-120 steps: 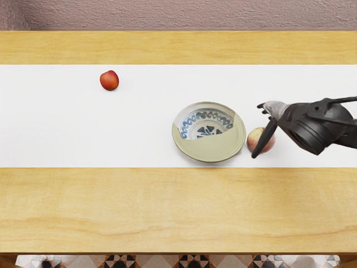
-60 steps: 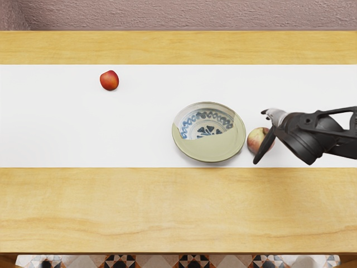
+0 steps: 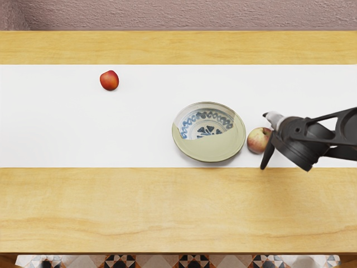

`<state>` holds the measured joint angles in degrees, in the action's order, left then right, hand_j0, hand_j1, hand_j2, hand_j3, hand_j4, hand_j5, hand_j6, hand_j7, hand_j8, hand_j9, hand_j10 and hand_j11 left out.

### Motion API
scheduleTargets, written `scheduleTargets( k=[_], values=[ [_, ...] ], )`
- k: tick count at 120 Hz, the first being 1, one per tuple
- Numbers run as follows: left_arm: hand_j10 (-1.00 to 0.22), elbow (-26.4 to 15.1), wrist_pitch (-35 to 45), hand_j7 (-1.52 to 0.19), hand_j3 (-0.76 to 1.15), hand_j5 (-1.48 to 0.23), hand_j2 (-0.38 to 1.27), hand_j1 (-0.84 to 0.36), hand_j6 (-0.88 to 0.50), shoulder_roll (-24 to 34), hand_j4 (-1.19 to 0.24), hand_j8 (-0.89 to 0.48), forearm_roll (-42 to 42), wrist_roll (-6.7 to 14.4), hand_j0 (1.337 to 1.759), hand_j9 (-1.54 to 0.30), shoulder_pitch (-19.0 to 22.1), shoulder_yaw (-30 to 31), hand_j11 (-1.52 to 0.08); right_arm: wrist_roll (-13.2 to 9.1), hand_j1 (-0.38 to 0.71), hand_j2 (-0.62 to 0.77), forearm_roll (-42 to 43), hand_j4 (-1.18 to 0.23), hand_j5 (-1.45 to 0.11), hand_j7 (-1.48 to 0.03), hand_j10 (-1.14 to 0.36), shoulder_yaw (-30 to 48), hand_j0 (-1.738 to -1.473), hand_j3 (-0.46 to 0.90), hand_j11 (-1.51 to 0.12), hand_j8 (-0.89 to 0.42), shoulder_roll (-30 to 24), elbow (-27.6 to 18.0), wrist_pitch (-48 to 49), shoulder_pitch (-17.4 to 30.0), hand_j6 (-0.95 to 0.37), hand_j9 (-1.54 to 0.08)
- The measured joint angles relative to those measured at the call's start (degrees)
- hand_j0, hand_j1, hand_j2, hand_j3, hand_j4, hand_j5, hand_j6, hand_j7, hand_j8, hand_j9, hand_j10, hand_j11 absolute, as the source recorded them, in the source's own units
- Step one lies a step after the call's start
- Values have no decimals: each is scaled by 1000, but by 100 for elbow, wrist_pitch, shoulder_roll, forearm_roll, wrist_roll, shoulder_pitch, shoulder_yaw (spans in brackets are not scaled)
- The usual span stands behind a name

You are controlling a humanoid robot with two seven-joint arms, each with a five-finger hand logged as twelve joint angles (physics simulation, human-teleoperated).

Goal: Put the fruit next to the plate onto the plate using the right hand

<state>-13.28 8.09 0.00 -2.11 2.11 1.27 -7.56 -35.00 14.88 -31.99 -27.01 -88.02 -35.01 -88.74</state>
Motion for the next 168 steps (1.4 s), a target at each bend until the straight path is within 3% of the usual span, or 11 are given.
scheduleTargets(
  k=[29,80,120,131,136,138,154,168],
  values=[
    [0,1,0,0,0,0,0,349,0,0,0,0,0,0,1658,0,-4,0,0,0,-308,-6,4,-36,-46,-45,-36,-33,-1658,0,-45,-36,42,12,0,-88,-36,-45],
    [0,1,0,0,0,0,0,349,0,0,0,0,0,0,1658,0,-4,0,0,0,-52,-49,5,-249,-323,-323,-249,80,-1658,0,-323,-249,79,20,0,-24,-249,-323],
    [0,0,0,0,0,0,0,349,0,0,0,0,0,0,1658,0,-4,0,0,0,13,-59,-4,-302,-393,-393,-303,69,-1658,0,-393,-303,179,146,0,85,-303,-393],
    [0,1,1,0,0,0,0,349,0,0,0,0,0,0,1658,0,-4,0,0,-1,119,-77,-4,-392,-508,-508,-392,64,-1658,0,-508,-384,272,218,-1,143,-392,-487],
    [0,-1,0,0,0,0,0,349,0,0,0,0,0,0,1658,0,-4,-1,0,-14,174,-75,-8,-452,-567,-577,-445,99,-1658,-1,-576,-281,297,249,-14,176,-417,-675],
    [0,0,0,0,0,0,0,349,0,0,0,0,0,0,1658,0,-4,-1,0,-14,183,-59,-7,-470,-593,-602,-464,135,-1657,0,-601,-304,299,259,-12,192,-398,-692],
    [0,0,0,0,0,0,0,349,0,0,0,0,0,0,1658,0,0,-1,0,-12,241,79,-13,-561,-745,-737,-417,321,-1655,1,-751,-244,246,295,0,263,-328,-788],
    [0,1,0,0,0,0,0,349,0,0,0,0,0,0,1658,0,-3,0,0,-3,261,84,-18,-521,-802,-782,-377,408,-1655,0,-808,-209,131,304,9,276,-287,-815]
  ],
)
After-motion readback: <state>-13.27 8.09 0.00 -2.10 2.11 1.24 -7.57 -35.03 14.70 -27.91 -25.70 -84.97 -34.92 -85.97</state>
